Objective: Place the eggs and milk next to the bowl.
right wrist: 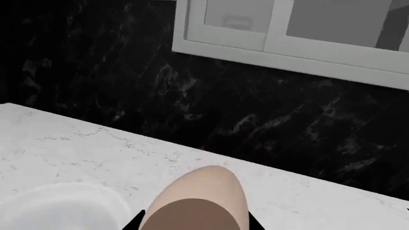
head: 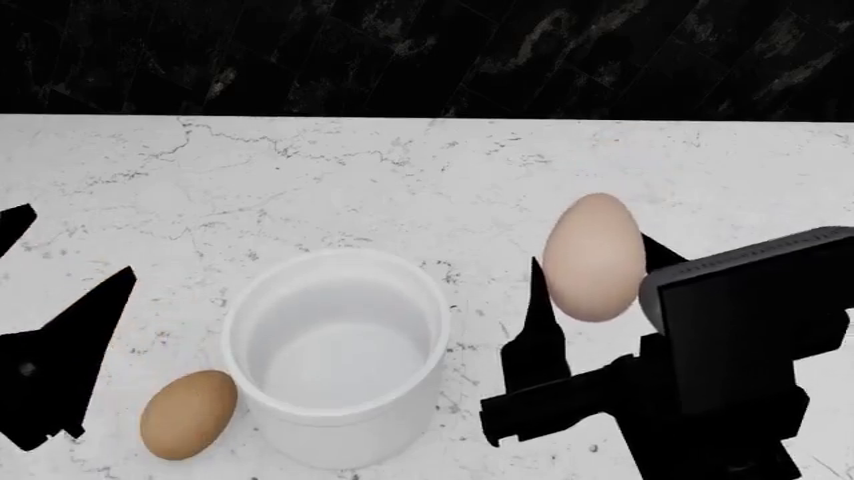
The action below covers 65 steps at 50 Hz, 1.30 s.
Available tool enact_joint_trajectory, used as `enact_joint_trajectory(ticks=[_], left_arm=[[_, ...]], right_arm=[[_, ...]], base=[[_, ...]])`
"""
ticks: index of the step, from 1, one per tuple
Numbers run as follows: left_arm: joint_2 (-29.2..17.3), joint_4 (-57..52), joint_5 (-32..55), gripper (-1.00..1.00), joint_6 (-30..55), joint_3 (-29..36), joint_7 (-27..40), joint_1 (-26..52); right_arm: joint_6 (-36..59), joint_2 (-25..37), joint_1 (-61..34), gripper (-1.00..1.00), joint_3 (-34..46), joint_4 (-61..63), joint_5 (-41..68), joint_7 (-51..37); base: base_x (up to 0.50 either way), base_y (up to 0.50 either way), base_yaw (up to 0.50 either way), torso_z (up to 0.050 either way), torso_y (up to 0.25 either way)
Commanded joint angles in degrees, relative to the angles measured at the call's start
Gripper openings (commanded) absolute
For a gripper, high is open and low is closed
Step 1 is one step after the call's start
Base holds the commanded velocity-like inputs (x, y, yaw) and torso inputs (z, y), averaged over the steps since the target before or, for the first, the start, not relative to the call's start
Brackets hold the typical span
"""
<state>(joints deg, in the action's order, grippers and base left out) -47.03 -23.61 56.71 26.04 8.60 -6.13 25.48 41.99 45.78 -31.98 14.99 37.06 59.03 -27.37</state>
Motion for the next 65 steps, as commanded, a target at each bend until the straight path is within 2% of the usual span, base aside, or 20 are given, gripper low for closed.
enact_joint_trajectory(ticks=[1, 4, 9, 26, 65], left_arm=[[4.5, -1.1, 3.9, 1.00, -2.1, -6.5, 3.1, 1.6], [6.1, -0.1, 6.4, 1.00, -2.3, -8.0, 5.3, 3.1], [7.1, 1.4, 3.9, 1.00, -3.9, -7.5, 4.6, 3.4], [7.9, 1.1, 3.3, 1.00, -3.2, -6.2, 6.0, 4.6], [7.8, 2.5, 1.8, 1.00, -4.6, -6.3, 5.4, 3.2]], right_arm=[[5.4, 2.0, -0.5, -1.00, -1.3, 1.5, 3.2, 4.7], [6.7, 2.7, -0.3, -1.00, -1.6, 1.7, 6.4, 4.7], [8.2, 4.4, 0.2, -1.00, -1.3, 2.7, 9.4, 5.6], [11.2, 6.2, -0.2, -1.00, -0.2, 3.4, 16.7, 8.3], [10.1, 0.4, -1.5, -1.00, 7.3, -2.9, 7.9, 16.7]], base=[[0.00, 0.00, 0.00, 0.000, 0.000], [0.00, 0.00, 0.00, 0.000, 0.000], [0.00, 0.00, 0.00, 0.000, 0.000], [0.00, 0.00, 0.00, 0.000, 0.000], [0.00, 0.00, 0.00, 0.000, 0.000]])
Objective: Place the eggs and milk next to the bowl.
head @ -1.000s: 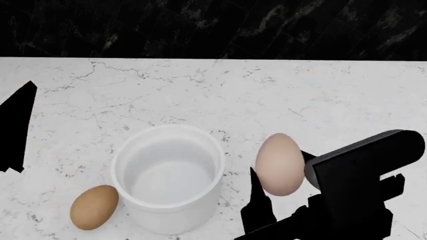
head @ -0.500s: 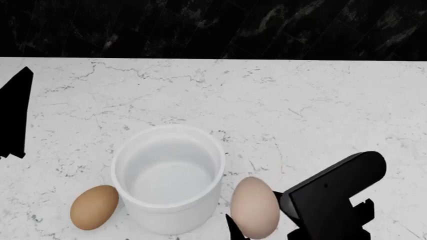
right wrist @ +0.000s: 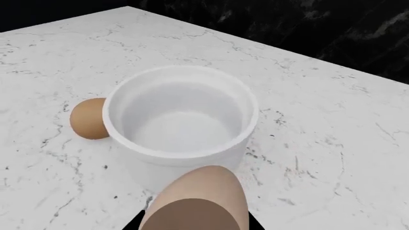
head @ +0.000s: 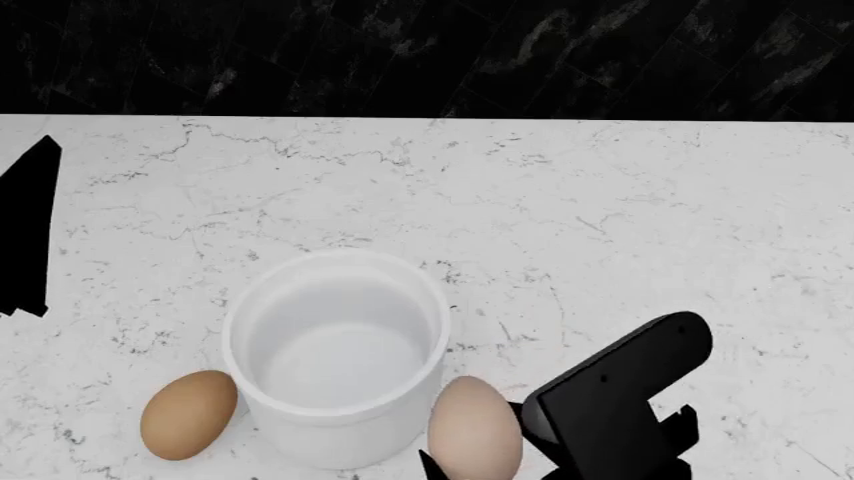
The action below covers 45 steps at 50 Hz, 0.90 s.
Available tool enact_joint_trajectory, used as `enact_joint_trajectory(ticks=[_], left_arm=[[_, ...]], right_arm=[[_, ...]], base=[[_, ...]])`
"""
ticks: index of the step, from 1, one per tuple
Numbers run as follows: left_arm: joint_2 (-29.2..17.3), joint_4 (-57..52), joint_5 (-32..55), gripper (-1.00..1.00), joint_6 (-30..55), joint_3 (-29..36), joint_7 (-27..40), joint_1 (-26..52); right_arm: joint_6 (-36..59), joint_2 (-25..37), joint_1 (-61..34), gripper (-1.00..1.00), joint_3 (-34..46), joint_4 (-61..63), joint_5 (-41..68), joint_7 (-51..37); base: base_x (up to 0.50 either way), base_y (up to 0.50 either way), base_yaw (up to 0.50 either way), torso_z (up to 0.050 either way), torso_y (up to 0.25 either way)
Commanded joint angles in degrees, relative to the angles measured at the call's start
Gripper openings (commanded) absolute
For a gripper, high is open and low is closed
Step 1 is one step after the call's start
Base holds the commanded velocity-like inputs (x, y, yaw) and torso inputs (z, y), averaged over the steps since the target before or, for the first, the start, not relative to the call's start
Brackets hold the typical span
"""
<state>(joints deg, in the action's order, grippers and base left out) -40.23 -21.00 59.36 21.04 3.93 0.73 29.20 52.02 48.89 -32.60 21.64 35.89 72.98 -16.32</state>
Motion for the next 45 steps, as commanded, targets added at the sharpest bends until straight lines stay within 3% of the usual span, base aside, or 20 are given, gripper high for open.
enact_joint_trajectory(ticks=[1, 45], left_arm=[[0.9, -0.1, -1.0, 1.00, 0.4, -1.6, -1.4, -0.5], [0.7, 0.2, -2.7, 1.00, -0.2, -0.9, -1.5, -0.5]], right_arm=[[0.0, -2.9, -0.9, -1.00, 0.9, -2.0, -6.4, 5.9], [-5.2, -5.6, 1.9, -1.00, 4.1, -7.4, -12.5, 11.1]], base=[[0.00, 0.00, 0.00, 0.000, 0.000], [0.00, 0.00, 0.00, 0.000, 0.000]])
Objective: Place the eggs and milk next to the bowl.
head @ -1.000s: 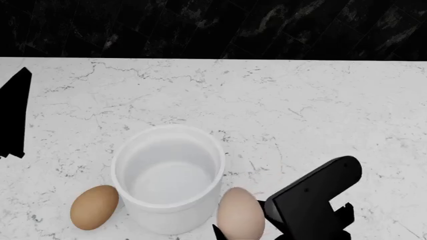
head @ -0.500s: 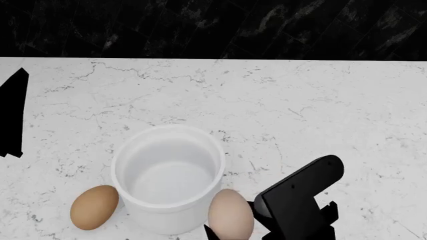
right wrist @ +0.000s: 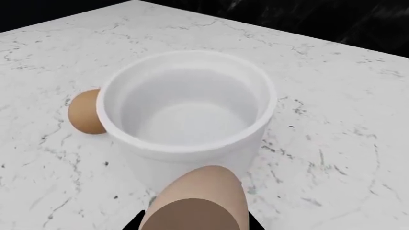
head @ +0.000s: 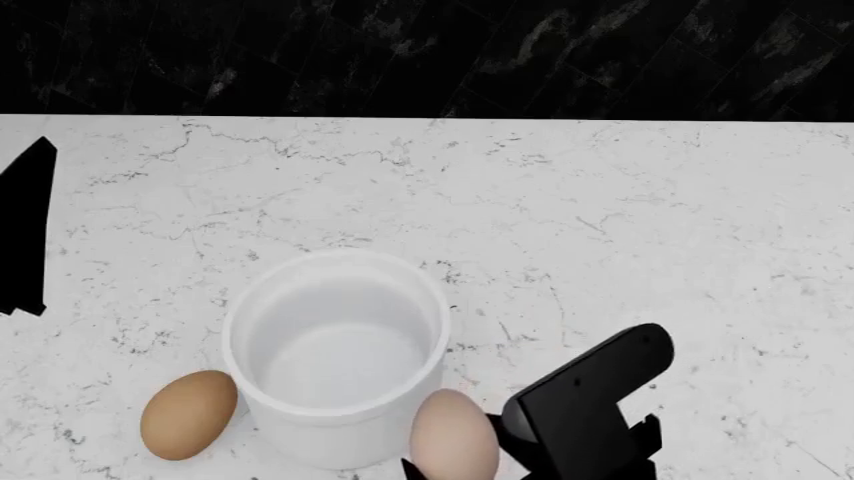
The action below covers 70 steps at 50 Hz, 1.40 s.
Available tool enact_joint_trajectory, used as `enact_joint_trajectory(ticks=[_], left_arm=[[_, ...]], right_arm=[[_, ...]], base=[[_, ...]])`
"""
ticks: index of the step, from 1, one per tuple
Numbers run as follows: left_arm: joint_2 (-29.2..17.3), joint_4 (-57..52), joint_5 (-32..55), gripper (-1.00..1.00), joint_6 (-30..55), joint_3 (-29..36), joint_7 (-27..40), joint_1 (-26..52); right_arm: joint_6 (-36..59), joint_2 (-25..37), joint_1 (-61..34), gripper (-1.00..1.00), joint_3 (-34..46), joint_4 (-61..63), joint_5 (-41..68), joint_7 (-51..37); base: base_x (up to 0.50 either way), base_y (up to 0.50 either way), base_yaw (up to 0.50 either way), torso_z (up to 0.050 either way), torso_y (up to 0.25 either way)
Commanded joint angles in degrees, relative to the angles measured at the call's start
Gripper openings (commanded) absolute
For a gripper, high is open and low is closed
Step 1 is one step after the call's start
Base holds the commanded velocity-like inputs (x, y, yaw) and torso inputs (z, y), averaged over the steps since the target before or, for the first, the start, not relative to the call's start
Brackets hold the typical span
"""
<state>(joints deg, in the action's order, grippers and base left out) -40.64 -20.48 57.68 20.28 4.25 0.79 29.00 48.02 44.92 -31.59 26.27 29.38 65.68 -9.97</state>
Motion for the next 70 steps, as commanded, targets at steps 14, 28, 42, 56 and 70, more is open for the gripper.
enact_joint_trajectory(ticks=[14, 28, 42, 56, 70], left_arm=[[0.9, -0.5, -0.9, 1.00, 0.7, -1.3, -1.2, -0.4], [1.1, -0.3, -1.5, 1.00, 0.6, -0.7, -1.3, -0.2], [1.1, -0.3, -1.4, 1.00, 0.5, -0.6, -1.2, -0.3], [1.2, 0.6, -1.9, 1.00, -0.2, -0.7, -2.0, -0.5], [0.8, -0.9, -1.2, 1.00, 0.6, -0.8, -0.6, -0.6]], right_arm=[[-2.7, -1.8, 2.5, -1.00, -0.1, -1.8, -6.2, 5.4], [-4.0, -1.7, 3.7, -1.00, -0.1, -2.3, -6.7, 5.8], [-4.9, -1.8, 4.5, -1.00, 0.1, -3.1, -7.3, 6.2], [-5.7, -2.4, 4.9, -1.00, 0.9, -4.4, -8.4, 7.2], [-6.3, -3.0, 4.8, -1.00, 1.5, -6.0, -9.0, 8.1]], base=[[0.00, 0.00, 0.00, 0.000, 0.000], [0.00, 0.00, 0.00, 0.000, 0.000], [0.00, 0.00, 0.00, 0.000, 0.000], [0.00, 0.00, 0.00, 0.000, 0.000], [0.00, 0.00, 0.00, 0.000, 0.000]])
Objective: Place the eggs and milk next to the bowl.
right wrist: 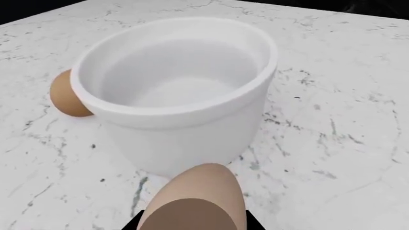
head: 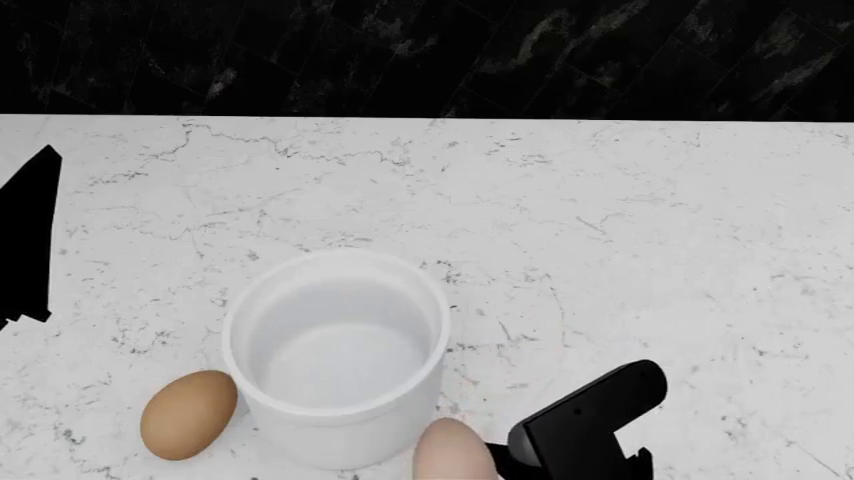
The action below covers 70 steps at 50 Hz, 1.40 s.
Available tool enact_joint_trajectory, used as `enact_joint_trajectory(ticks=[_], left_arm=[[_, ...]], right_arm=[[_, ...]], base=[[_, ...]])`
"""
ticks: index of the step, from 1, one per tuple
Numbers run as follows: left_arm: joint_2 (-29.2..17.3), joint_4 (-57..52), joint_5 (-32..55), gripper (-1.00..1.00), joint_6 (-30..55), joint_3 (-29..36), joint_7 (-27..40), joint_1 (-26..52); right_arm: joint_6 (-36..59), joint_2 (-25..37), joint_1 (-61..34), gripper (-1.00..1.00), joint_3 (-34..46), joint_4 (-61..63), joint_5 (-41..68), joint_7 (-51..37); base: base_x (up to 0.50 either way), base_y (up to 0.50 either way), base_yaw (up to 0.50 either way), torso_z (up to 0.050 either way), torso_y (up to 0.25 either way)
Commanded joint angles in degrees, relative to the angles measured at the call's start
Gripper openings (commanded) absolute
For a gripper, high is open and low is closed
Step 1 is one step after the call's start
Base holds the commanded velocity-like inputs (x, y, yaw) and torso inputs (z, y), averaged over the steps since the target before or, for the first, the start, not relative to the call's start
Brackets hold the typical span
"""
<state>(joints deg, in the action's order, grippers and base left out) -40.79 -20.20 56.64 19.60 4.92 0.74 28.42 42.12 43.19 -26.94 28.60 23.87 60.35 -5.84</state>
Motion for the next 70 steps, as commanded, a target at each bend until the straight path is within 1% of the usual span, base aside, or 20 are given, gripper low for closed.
enact_joint_trajectory(ticks=[1, 8, 14, 27, 28, 49, 70], left_arm=[[1.0, -1.1, -0.1, 1.00, 1.3, -1.5, -0.5, 0.0], [1.0, -0.2, -0.7, 1.00, 0.7, -1.4, -1.4, -0.1], [0.8, -0.6, -0.4, 1.00, 1.0, -1.6, -0.8, -0.1], [1.1, 0.6, -1.2, 1.00, 0.2, -1.2, -1.9, -0.2], [1.1, 0.6, -1.2, 1.00, 0.2, -1.2, -1.9, -0.2], [0.9, -0.2, -0.7, 1.00, 0.5, -1.4, -1.0, -0.2], [1.0, 0.1, -1.0, 1.00, 0.1, -1.2, -1.3, -0.2]], right_arm=[[-0.4, -1.2, 0.1, -1.00, -0.9, -0.5, -3.6, 4.0], [-0.8, -1.8, -0.2, -1.00, -0.4, -1.9, -4.2, 4.9], [-1.4, -2.5, -0.6, -1.00, 0.1, -3.8, -5.1, 6.0], [-1.4, -2.2, -0.1, -1.00, 0.1, -3.4, -4.8, 5.7], [-1.4, -2.1, -0.1, 1.00, 0.1, -3.2, -4.8, 5.5], [-0.6, -1.5, -0.6, 1.00, -0.2, -1.7, -3.5, 4.9], [2.1, 2.4, -1.7, 1.00, -4.5, 7.9, 2.7, -1.3]], base=[[0.00, 0.00, 0.00, 0.000, 0.000], [0.00, 0.00, 0.00, 0.000, 0.000], [0.00, 0.00, 0.00, 0.000, 0.000], [0.00, 0.00, 0.00, 0.000, 0.000], [0.00, 0.00, 0.00, 0.000, 0.000], [0.00, 0.00, 0.00, 0.000, 0.000], [0.00, 0.00, 0.00, 0.000, 0.000]])
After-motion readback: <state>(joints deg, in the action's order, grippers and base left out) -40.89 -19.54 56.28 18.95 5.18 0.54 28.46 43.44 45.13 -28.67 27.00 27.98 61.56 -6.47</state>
